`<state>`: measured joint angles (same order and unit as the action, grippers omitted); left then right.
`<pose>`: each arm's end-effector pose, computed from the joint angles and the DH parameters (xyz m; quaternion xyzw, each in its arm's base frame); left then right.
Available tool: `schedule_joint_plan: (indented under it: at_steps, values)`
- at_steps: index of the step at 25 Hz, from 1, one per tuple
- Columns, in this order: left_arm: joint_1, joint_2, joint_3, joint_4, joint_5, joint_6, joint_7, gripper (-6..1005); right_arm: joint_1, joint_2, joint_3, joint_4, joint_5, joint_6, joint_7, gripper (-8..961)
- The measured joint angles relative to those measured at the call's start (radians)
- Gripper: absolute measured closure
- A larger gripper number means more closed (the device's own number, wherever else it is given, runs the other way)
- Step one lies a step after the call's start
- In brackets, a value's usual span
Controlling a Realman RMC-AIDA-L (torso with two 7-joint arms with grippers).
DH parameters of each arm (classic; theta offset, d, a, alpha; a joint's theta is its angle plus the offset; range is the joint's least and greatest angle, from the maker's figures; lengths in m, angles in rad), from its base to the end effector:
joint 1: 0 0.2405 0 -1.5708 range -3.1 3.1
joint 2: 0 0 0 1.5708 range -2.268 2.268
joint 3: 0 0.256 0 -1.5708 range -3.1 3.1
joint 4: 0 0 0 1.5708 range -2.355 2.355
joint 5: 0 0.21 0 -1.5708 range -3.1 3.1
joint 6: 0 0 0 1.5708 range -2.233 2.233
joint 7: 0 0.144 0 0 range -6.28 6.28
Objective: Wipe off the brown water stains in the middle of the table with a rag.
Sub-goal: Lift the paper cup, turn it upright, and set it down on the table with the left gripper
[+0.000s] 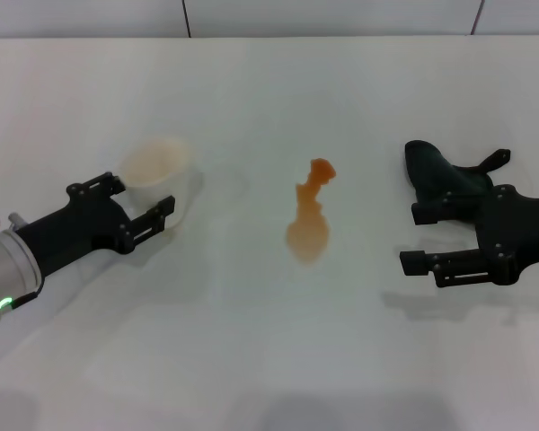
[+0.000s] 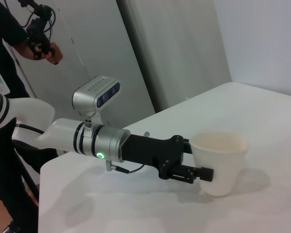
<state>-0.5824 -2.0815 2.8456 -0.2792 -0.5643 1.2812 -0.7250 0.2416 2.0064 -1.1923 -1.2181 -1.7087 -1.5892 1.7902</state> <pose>-0.3321 0.3183 -0.0353 -0.8972 -0.2082 -0.2057 0.3306 0.2245 0.2893 0.0372 -0.9548 0.2054 0.2008 0.0763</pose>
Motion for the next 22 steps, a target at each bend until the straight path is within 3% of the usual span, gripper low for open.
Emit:
schedule_joint_plan:
  at_steps: [11, 17, 22]
  values:
    - [0.042, -0.002, 0.0, 0.0, -0.001, 0.017, 0.003, 354, 0.004, 0.0, -0.002, -0.003, 0.0, 0.0, 0.002, 182]
    - [0.046, -0.001, 0.0, -0.008, -0.003, 0.059, 0.0, 152, 0.004, 0.0, -0.003, -0.003, 0.0, 0.0, 0.003, 183]
    - [0.046, 0.001, 0.0, -0.024, -0.004, 0.071, -0.012, 131, 0.004, 0.0, -0.007, -0.003, 0.0, -0.001, 0.003, 183]
